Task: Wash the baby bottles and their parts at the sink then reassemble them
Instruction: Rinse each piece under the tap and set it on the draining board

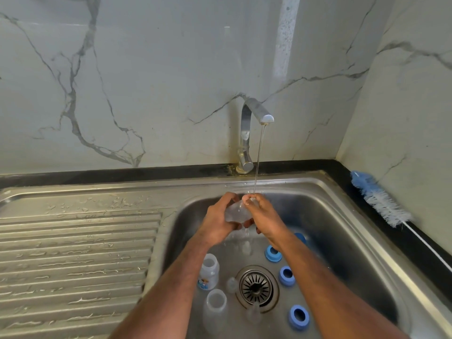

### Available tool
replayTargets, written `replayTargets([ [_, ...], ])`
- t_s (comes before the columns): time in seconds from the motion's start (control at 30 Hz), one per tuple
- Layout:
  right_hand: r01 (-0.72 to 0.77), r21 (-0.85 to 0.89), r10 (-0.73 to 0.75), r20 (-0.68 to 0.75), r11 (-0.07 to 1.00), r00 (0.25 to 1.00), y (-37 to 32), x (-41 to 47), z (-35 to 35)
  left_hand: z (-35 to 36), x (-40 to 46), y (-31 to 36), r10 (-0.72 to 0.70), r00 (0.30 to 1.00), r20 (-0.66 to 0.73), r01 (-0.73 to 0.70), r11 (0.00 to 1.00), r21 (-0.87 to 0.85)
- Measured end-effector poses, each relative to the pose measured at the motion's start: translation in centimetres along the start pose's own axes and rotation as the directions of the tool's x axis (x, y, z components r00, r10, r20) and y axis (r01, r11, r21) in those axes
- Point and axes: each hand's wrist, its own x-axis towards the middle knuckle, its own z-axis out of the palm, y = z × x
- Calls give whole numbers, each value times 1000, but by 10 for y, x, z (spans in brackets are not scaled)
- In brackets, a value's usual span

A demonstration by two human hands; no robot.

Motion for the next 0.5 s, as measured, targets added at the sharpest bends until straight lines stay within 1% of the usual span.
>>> replayTargets([
  [0.1, -22, -2, 22, -59, 1000, 998, 2, 1, 1, -1, 4, -3, -37, 999, -8, 36, 996, -77],
  [0.17, -41, 87, 51, -107, 995, 993, 1, 3, 0, -2, 5, -5, -70, 997, 14, 72, 986, -150],
  [0.2, -46, 142, 62, -113, 989, 992, 1, 4, -2, -2, 5, -3, -104, 993, 51, 113, 970, -215],
  [0.27, -61, 236, 87, -102, 970, 991, 0, 6, -6, -2, 2, 4, -172, 972, 160, 221, 903, -368],
  [0.33, -78, 313, 106, -72, 946, 992, -1, 6, -11, -2, 0, 12, -226, 933, 280, 342, 797, -498],
  [0.4, -89, 374, 102, -15, 923, 995, -1, 5, -13, -4, -2, 18, -249, 894, 373, 432, 700, -568],
  [0.5, -93, 459, 73, 62, 884, 995, 0, 2, -15, -9, -3, 18, -247, 858, 450, 498, 617, -610],
])
